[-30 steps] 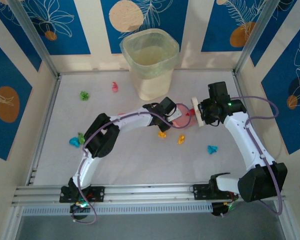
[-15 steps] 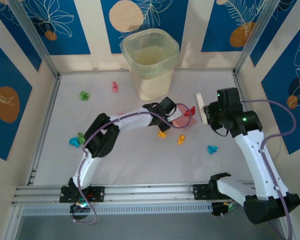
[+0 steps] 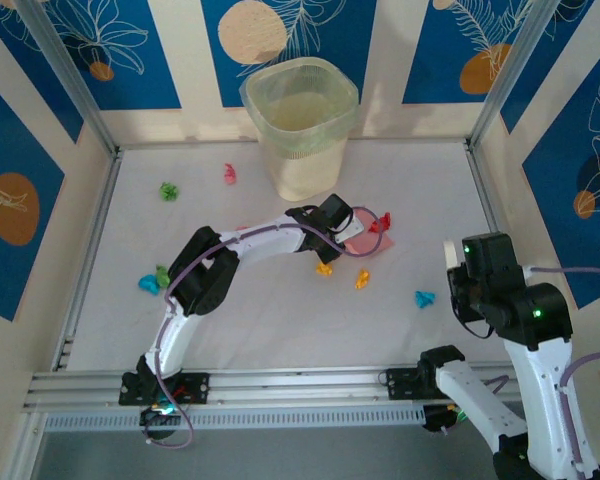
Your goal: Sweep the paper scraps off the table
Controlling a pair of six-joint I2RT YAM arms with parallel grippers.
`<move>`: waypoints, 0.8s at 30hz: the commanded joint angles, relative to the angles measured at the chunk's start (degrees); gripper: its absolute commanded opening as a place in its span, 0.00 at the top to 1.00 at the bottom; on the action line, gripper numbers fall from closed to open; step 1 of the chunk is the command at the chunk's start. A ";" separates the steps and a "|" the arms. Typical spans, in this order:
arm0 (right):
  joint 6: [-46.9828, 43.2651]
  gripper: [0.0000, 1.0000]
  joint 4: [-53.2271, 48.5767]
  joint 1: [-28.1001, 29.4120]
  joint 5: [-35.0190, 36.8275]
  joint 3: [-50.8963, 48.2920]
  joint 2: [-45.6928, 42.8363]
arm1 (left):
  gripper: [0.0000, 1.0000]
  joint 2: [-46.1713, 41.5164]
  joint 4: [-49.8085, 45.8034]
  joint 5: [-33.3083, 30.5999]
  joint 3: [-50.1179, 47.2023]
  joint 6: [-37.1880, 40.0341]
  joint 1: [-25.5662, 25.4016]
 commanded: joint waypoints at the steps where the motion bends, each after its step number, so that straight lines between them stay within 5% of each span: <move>1: 3.70 1.00 -6.06 0.28 -0.60 -2.48 -2.00 | 1.00 0.75 -3.25 -0.80 1.31 0.33 0.29; 13: 6.94 1.00 11.86 0.84 -14.01 -16.92 -4.40 | 1.00 1.07 -3.72 -0.98 1.46 0.34 0.25; 24: 7.10 1.00 26.39 3.15 -10.75 -14.00 9.18 | 1.00 1.23 -3.81 -1.04 1.54 0.57 0.25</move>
